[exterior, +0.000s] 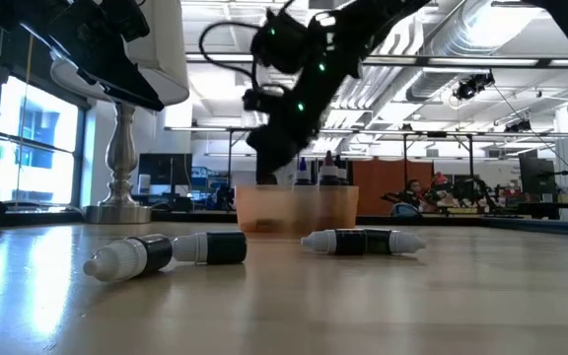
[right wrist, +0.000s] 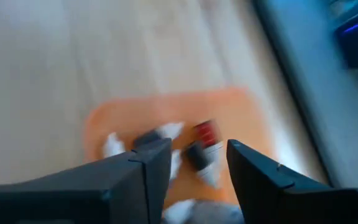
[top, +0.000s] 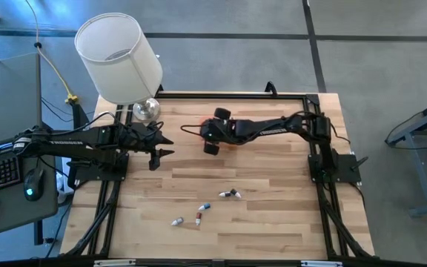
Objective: Pick & Place food coloring
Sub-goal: Put the small green food coloring bottle into the bin
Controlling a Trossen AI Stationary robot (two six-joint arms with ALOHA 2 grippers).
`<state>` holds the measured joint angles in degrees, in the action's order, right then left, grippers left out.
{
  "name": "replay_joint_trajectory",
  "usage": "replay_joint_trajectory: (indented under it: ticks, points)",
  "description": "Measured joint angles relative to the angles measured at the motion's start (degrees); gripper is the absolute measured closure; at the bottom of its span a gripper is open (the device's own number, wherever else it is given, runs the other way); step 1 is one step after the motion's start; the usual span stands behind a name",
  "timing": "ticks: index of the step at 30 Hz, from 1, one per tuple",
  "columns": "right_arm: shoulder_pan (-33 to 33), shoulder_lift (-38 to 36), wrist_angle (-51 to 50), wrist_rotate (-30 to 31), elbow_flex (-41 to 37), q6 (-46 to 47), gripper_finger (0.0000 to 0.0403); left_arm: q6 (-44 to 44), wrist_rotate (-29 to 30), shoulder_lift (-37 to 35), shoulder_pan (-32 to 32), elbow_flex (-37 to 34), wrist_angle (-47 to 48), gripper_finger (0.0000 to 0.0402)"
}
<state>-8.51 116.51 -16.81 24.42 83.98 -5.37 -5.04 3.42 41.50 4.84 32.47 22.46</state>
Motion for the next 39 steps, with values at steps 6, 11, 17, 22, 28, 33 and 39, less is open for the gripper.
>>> replay_joint_trajectory:
  ticks: [6, 11, 17, 22, 28, 33, 39]
  points:
    - [3.9, 0.0, -12.4, 3.9, 12.1, -2.4, 0.0241, 0.7, 0.1, 0.0, 0.0, 0.0, -1.4, 0.0234]
    - [8.5, 0.0, -30.1, 3.2, 24.1, 2.6, 0.0250, -1.6, -1.0, 0.0, 0.0, 0.0, -5.8, 0.0234]
    - [14.0, -0.2, -46.5, 7.4, 29.2, 10.6, 0.0264, -13.4, -17.4, 0.0, -0.4, 0.0, -2.1, 0.0234]
    - [18.0, -0.2, -50.7, 7.9, 23.8, 17.2, 0.0269, -23.4, -20.3, 4.5, -9.1, 0.2, -1.6, 0.0234]
    - [21.2, -1.7, -47.8, 15.8, 12.8, 23.5, 0.0269, -34.1, -10.4, 11.3, -24.3, 6.7, 4.8, 0.0234]
    - [21.8, -6.6, -41.9, 22.2, 3.2, 26.6, 0.0269, -44.1, 2.0, 22.7, -34.4, 16.8, 21.3, 0.0234]
    - [21.4, -15.3, -37.8, 26.5, -5.1, 28.4, 0.0269, -43.4, 3.3, 38.0, -39.2, 26.2, 24.0, 0.0234]
